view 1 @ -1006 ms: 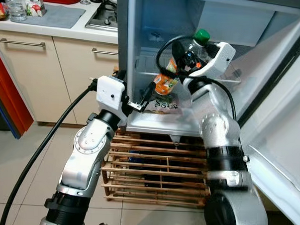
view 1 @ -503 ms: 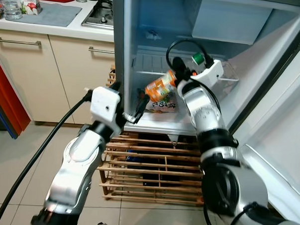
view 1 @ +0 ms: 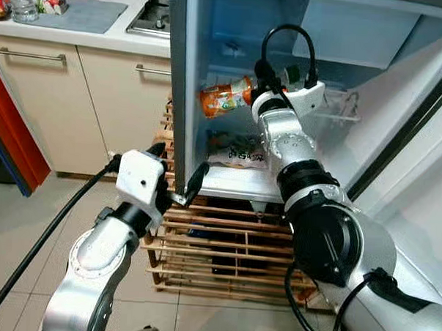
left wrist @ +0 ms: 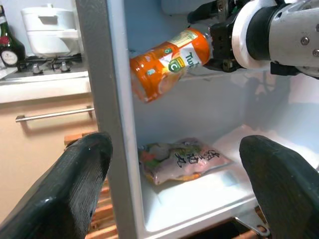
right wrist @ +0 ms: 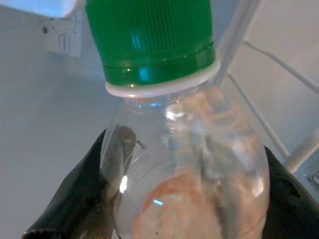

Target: Restocking fridge

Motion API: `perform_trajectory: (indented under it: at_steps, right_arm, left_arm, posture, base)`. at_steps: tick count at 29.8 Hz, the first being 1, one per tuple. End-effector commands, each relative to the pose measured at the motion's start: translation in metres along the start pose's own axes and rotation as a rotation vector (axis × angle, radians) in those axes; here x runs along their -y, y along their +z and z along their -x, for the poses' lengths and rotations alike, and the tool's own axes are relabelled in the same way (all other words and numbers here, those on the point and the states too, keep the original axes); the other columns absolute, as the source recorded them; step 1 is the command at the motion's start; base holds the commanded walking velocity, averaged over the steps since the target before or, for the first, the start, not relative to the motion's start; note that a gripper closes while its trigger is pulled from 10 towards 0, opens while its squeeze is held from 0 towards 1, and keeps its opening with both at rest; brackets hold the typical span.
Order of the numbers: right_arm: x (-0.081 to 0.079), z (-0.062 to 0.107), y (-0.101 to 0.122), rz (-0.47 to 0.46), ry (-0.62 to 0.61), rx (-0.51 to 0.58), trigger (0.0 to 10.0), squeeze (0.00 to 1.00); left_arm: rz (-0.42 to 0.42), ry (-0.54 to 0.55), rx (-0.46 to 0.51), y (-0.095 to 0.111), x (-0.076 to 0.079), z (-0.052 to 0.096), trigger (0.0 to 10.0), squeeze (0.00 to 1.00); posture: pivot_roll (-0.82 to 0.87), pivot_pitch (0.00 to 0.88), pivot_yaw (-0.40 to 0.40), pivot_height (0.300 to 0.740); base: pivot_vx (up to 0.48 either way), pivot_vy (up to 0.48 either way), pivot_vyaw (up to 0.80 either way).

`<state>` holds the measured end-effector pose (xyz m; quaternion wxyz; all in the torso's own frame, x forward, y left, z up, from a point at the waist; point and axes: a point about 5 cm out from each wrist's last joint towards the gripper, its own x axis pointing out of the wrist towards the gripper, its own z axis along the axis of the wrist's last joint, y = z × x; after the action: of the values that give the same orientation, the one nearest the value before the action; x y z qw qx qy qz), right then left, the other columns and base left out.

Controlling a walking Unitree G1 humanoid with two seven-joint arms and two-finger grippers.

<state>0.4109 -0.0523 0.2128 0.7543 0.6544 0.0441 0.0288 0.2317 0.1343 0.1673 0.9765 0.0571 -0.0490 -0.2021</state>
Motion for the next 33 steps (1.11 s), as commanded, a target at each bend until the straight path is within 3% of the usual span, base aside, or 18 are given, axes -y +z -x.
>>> perform_trajectory:
  at_steps: [1,6,10,12,13,14,17,19,20,26,28,33]
  right_arm:
    - [-0.016,-0.001,-0.014,-0.029,0.009,-0.031,0.0,0.0]
    - [-0.013,-0.002,-0.009,-0.105,-0.062,0.015,0.0,0.0]
    - [-0.021,-0.004,-0.006,-0.115,-0.062,0.031,0.0,0.0]
    - [-0.04,-0.006,-0.001,0.004,0.021,0.045,0.0,0.0]
    - [-0.04,-0.006,-0.001,0.004,0.021,0.045,0.0,0.0]
    - [-0.054,-0.007,0.003,0.211,0.101,0.063,0.0,0.0]
    - [-0.058,-0.006,0.003,0.396,0.15,0.068,0.0,0.0]
    - [-0.051,-0.004,-0.002,0.596,0.203,0.063,0.0,0.0]
    - [-0.04,-0.001,-0.005,0.723,0.236,0.058,0.0,0.0]
    - [-0.006,0.012,-0.013,0.918,0.311,0.074,0.0,0.0]
    - [-0.002,0.016,-0.015,0.951,0.337,0.076,0.0,0.0]
    - [0.026,0.045,-0.025,1.159,0.466,0.095,0.0,0.0]
  left_arm:
    - [0.003,-0.005,-0.005,0.003,0.002,0.004,10.0,0.0]
    - [0.023,-0.004,-0.041,0.004,0.009,0.015,10.0,0.0]
    - [0.033,-0.006,-0.057,0.004,0.013,0.021,10.0,0.0]
    - [0.037,0.002,-0.065,0.005,0.013,0.023,10.0,0.0]
    - [0.037,0.002,-0.065,0.005,0.013,0.023,10.0,0.0]
    - [0.04,0.015,-0.068,0.006,0.012,0.023,10.0,0.0]
    - [0.046,0.023,-0.07,0.005,0.012,0.022,10.0,0.0]
    - [0.055,0.019,-0.068,0.004,0.013,0.018,10.0,0.0]
    - [0.063,0.012,-0.063,0.003,0.015,0.015,10.0,0.0]
    - [0.083,-0.017,-0.046,0.001,0.018,-0.001,10.0,0.0]
    - [0.084,-0.025,-0.043,0.0,0.019,-0.003,10.0,0.0]
    - [0.081,-0.054,-0.014,0.001,0.02,-0.016,10.0,0.0]
  posture:
    - [0.21,0.0,-0.084,0.74]
    - [0.23,0.031,-0.091,0.74]
    - [0.25,0.057,-0.092,0.74]
    - [0.25,0.066,-0.096,0.74]
    - [0.25,0.066,-0.096,0.74]
    - [0.23,0.071,-0.097,0.74]
    - [0.2,0.073,-0.093,0.74]
    - [0.18,0.07,-0.089,0.74]
    - [0.15,0.064,-0.084,0.74]
    - [0.07,0.029,-0.066,0.74]
    - [0.07,0.024,-0.065,0.74]
    - [0.02,0.0,-0.051,0.74]
  base:
    - [0.0,0.0,0.0]
    - [0.0,0.0,0.0]
    - [0.0,0.0,0.0]
    - [0.0,0.0,0.0]
    - [0.0,0.0,0.0]
    - [0.0,0.0,0.0]
    - [0.0,0.0,0.0]
    - [0.0,0.0,0.0]
    - [0.0,0.0,0.0]
    - [0.0,0.0,0.0]
    - [0.0,0.0,0.0]
    - [0.0,0.0,0.0]
